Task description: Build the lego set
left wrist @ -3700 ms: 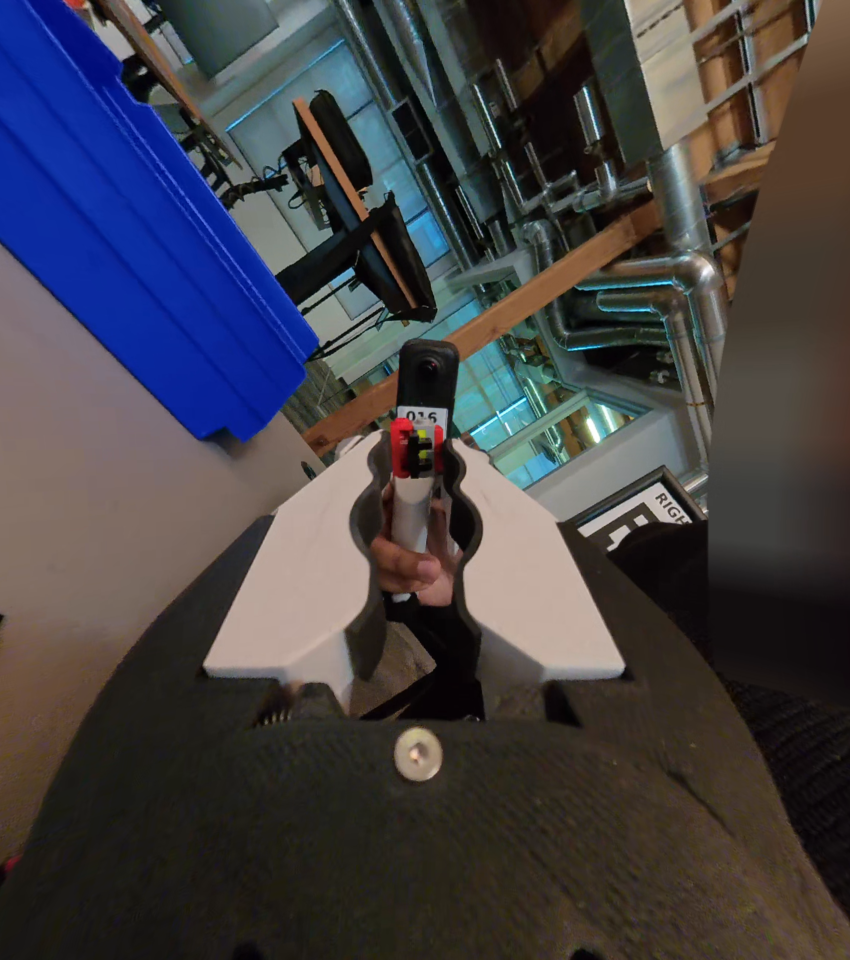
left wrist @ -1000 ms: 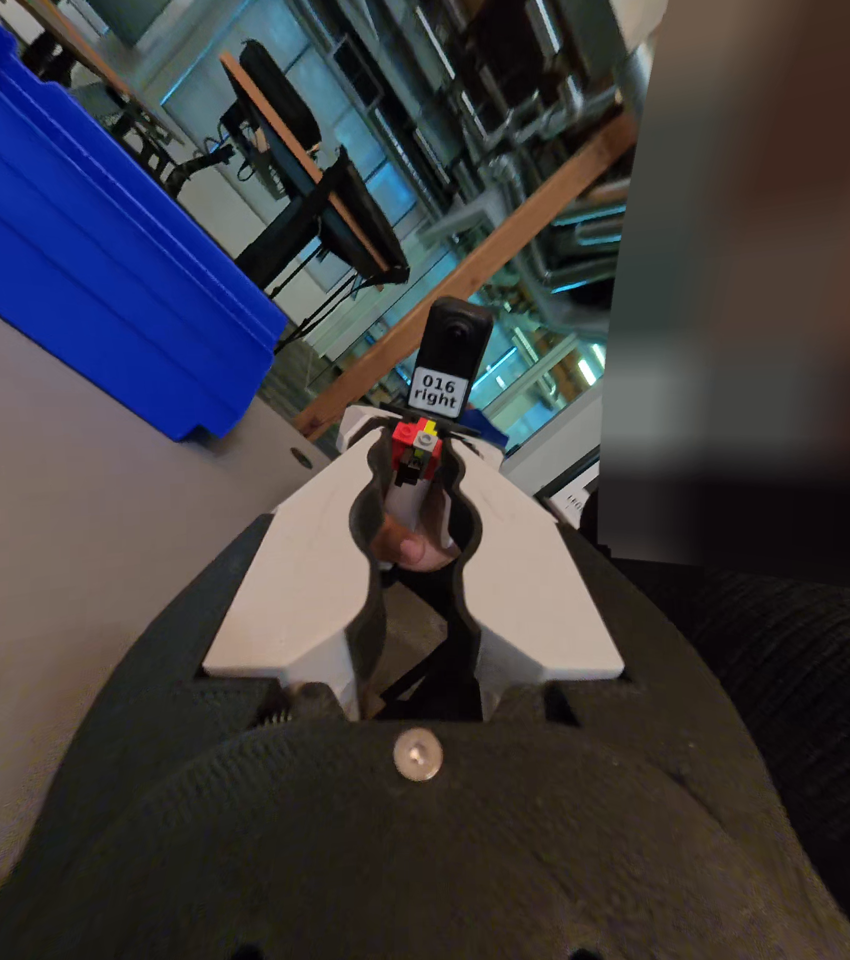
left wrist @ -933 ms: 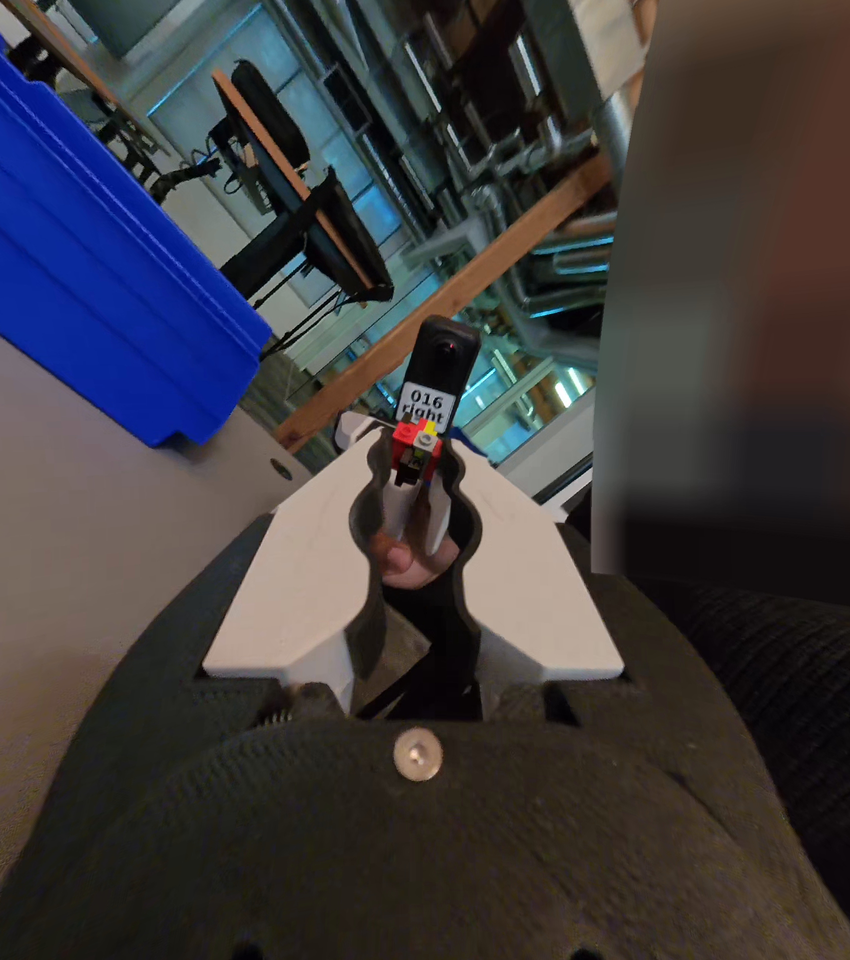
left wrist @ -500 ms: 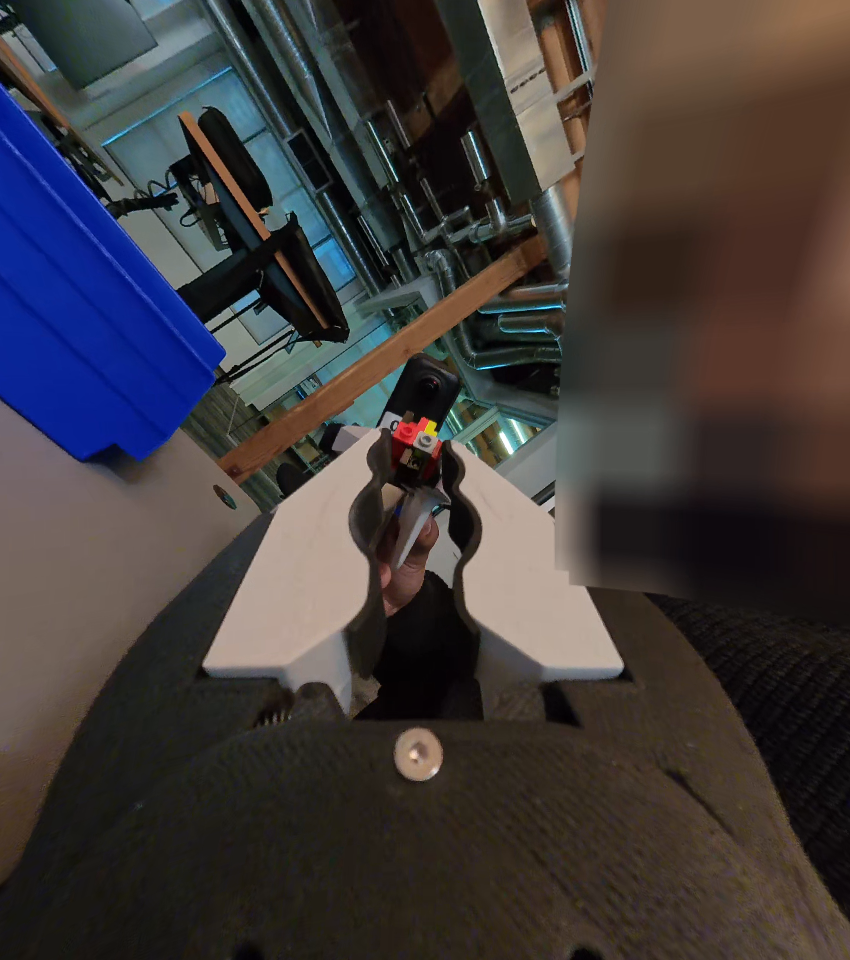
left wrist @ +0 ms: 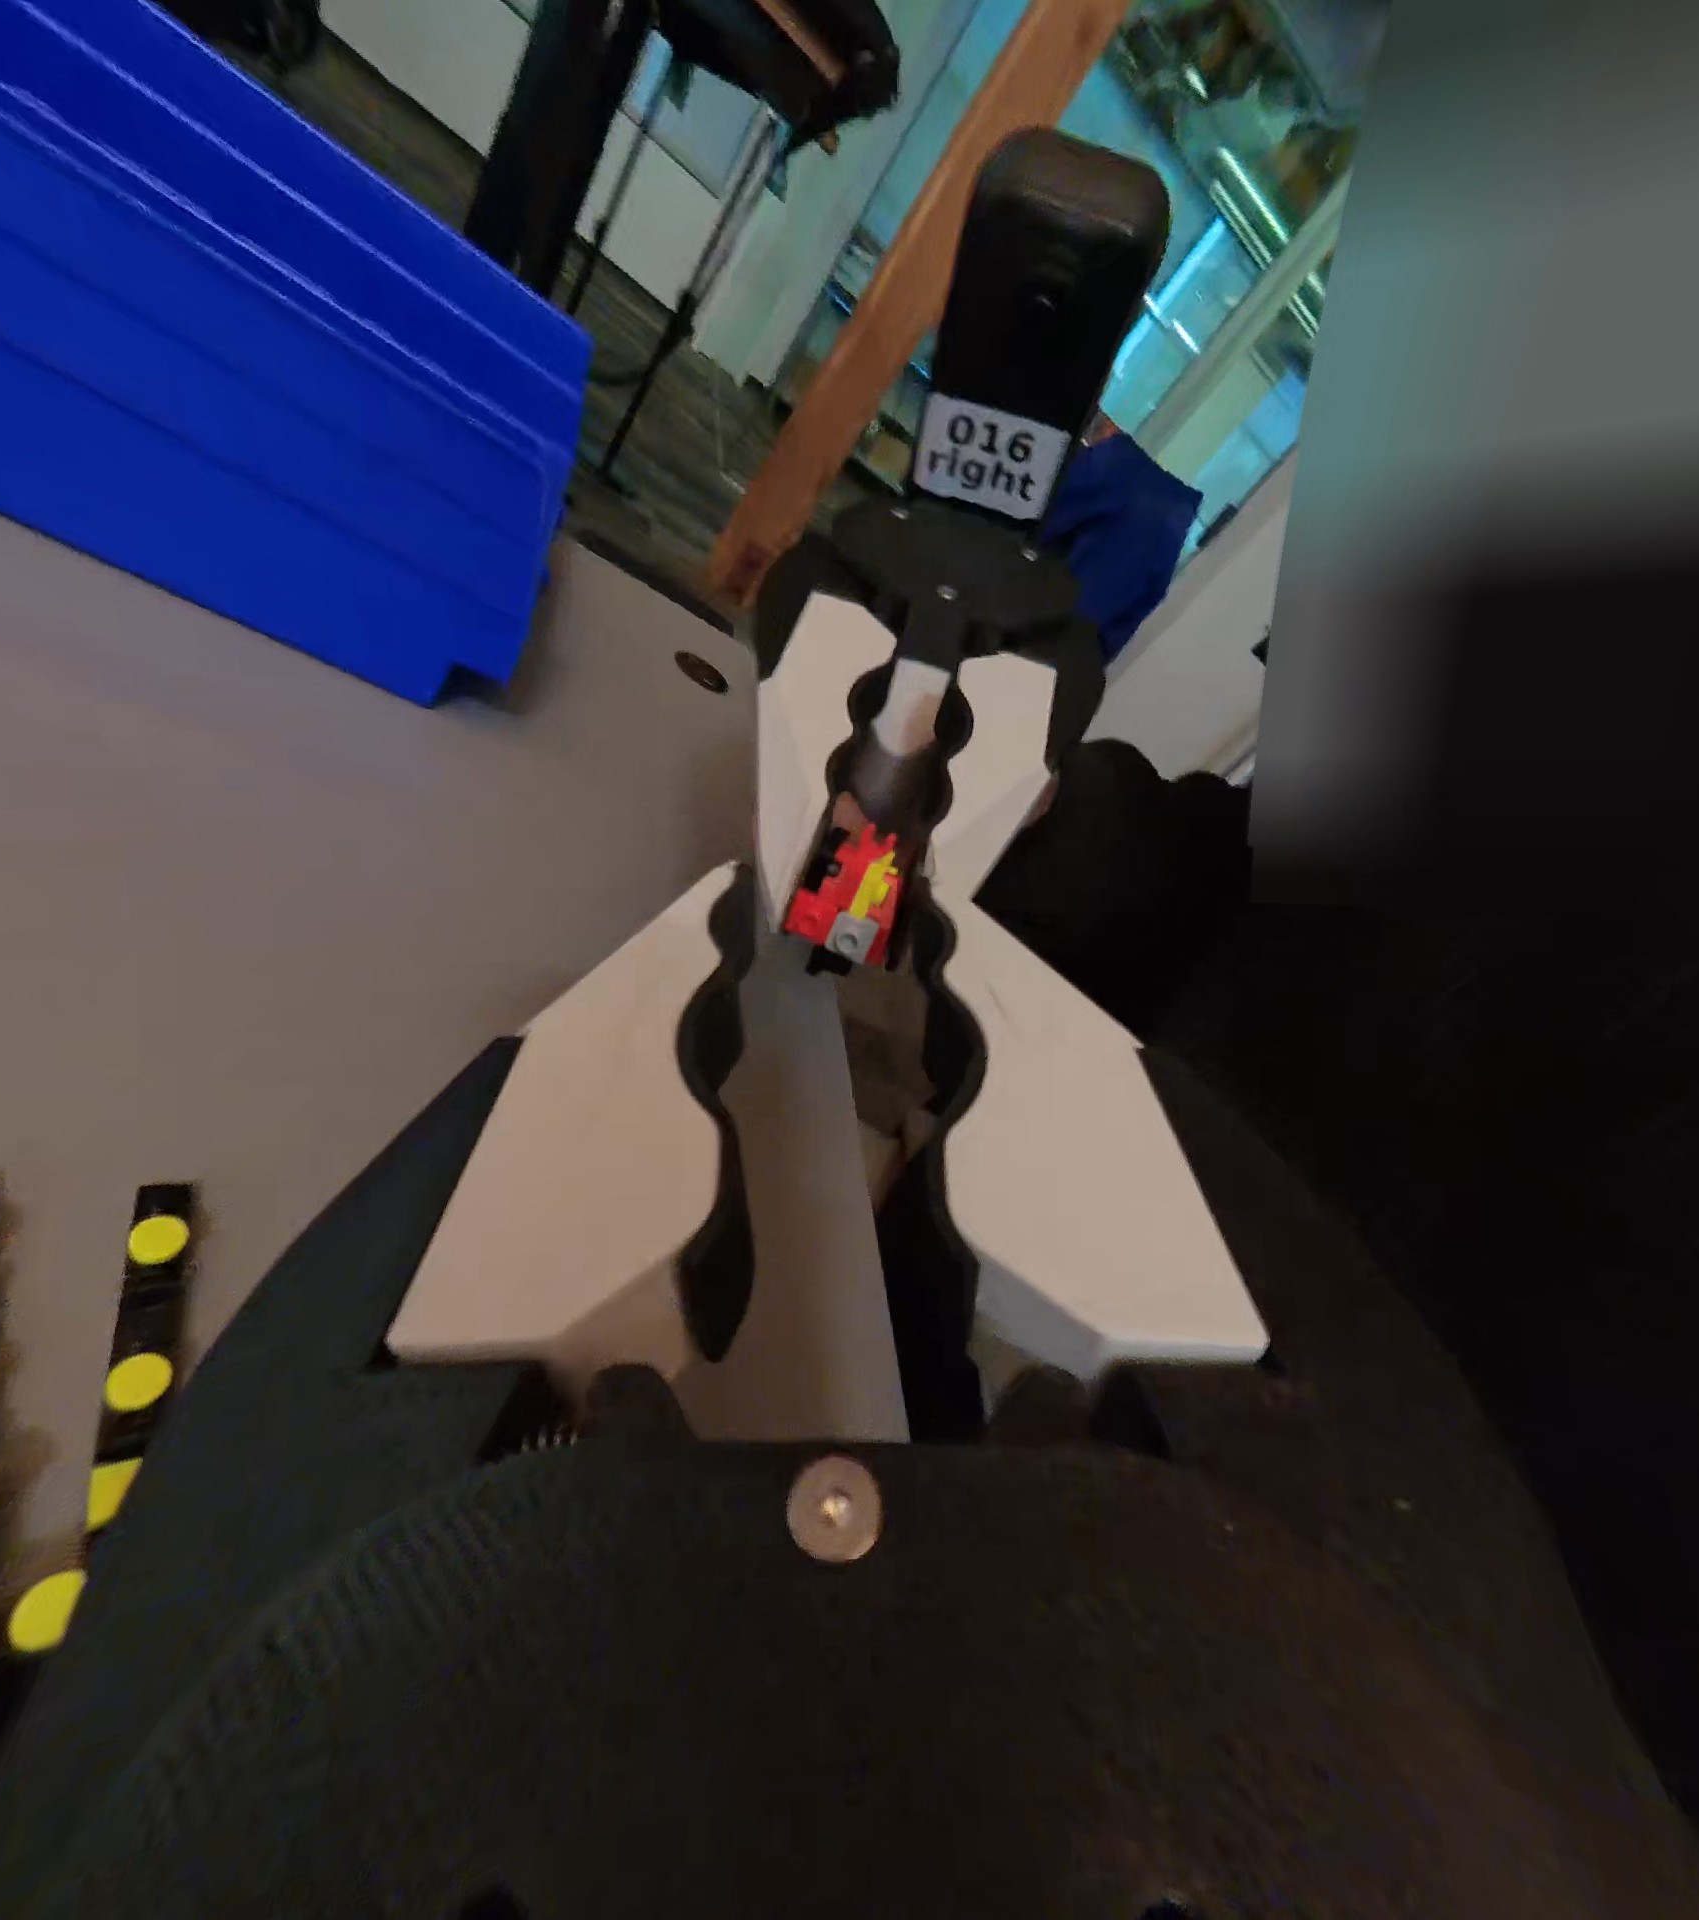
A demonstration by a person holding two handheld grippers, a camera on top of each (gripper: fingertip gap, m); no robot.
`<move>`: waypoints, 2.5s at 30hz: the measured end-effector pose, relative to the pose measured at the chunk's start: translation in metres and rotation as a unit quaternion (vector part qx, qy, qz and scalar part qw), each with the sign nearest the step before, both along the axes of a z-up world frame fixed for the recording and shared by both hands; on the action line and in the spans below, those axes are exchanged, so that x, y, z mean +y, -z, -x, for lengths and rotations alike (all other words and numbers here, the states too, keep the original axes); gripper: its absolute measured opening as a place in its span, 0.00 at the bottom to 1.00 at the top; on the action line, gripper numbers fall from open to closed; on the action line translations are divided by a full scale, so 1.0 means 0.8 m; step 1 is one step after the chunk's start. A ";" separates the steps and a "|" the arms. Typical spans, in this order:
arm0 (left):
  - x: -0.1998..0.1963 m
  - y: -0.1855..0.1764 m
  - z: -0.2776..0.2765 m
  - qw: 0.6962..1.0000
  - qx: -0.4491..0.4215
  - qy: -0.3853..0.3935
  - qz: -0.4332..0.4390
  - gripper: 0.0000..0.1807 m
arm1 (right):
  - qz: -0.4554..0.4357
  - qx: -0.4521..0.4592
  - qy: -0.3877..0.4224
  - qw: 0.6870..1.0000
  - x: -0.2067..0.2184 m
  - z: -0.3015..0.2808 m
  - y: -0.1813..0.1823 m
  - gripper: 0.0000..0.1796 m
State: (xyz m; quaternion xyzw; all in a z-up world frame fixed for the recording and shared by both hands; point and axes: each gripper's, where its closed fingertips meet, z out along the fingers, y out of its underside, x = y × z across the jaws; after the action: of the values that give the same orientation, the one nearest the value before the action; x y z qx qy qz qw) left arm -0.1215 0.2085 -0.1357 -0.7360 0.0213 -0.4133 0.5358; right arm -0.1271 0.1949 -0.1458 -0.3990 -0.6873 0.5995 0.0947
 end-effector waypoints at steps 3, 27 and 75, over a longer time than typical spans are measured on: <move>-0.006 0.001 -0.008 1.000 0.006 0.024 -0.004 0.11 | 0.006 -0.008 -0.015 1.000 -0.005 -0.004 0.001 0.10; -0.010 -0.010 0.001 0.999 -0.027 0.028 -0.017 0.10 | 0.093 -0.007 -0.013 0.996 0.002 -0.002 -0.018 0.12; -0.008 -0.001 -0.002 1.000 -0.003 0.018 -0.003 0.09 | 0.113 -0.038 -0.006 0.993 0.006 0.000 -0.012 0.11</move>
State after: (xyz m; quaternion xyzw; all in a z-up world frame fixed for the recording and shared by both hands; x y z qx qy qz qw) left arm -0.1196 0.2019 -0.1347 -0.7324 0.0343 -0.4254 0.5305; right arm -0.1270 0.1996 -0.1360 -0.4257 -0.6205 0.6584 0.0194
